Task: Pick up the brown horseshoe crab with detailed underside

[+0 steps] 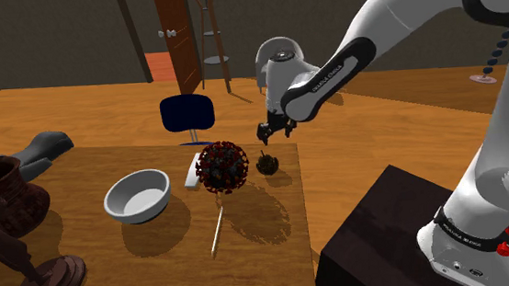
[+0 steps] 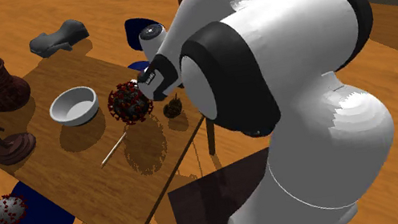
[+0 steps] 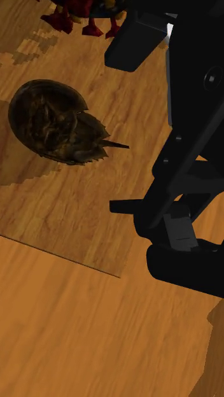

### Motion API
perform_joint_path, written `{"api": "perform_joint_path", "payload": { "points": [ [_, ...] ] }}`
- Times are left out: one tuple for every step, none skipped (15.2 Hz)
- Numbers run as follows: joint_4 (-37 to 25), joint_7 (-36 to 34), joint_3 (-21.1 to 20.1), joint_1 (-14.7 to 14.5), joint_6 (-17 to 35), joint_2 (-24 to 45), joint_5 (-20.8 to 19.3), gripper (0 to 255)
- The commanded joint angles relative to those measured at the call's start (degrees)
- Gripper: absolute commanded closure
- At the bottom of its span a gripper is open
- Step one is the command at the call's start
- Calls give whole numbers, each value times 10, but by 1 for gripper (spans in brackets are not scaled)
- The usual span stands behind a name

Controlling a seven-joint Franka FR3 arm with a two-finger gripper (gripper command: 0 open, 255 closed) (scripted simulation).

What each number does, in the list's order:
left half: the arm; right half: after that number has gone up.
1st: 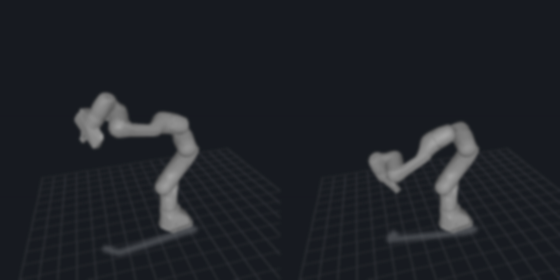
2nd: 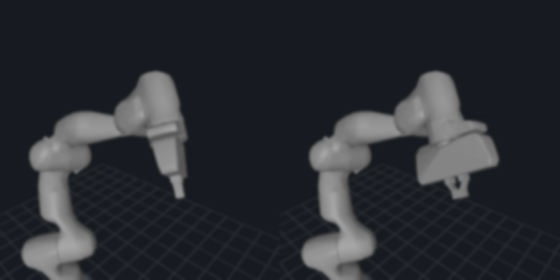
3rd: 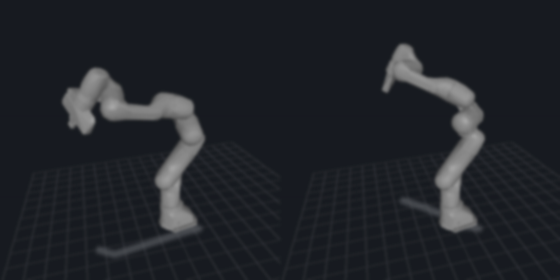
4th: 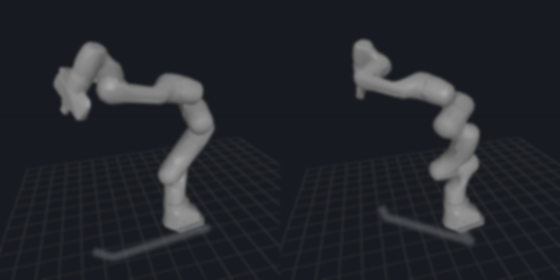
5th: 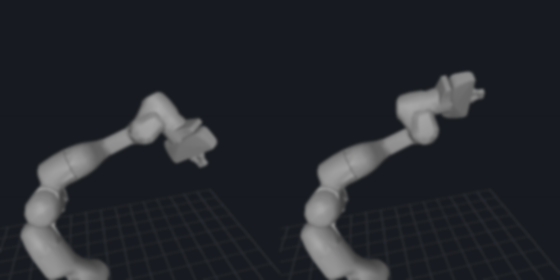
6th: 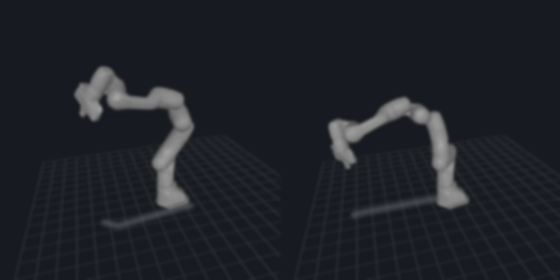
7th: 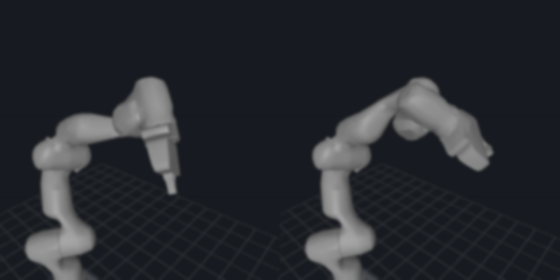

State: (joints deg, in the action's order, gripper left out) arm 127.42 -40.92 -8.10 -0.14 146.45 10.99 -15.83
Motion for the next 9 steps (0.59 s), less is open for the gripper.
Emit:
{"api": "perform_joint_path", "payload": {
  "points": [
    [-29,-31,7,-9,10,43,-24,0],
    [-45,-44,12,-14,15,66,-34,0],
    [-63,-56,17,-20,19,89,-43,0],
    [-80,-68,23,-25,22,112,-51,0],
    [-99,-78,28,-31,25,135,-58,0],
    [-118,-88,34,-37,27,158,-64,0],
    [-138,-96,39,-42,28,181,-69,0],
    [-159,-104,44,-47,29,204,-73,0],
    [-160,-104,45,-47,29,205,-73,0]
  ]
}}
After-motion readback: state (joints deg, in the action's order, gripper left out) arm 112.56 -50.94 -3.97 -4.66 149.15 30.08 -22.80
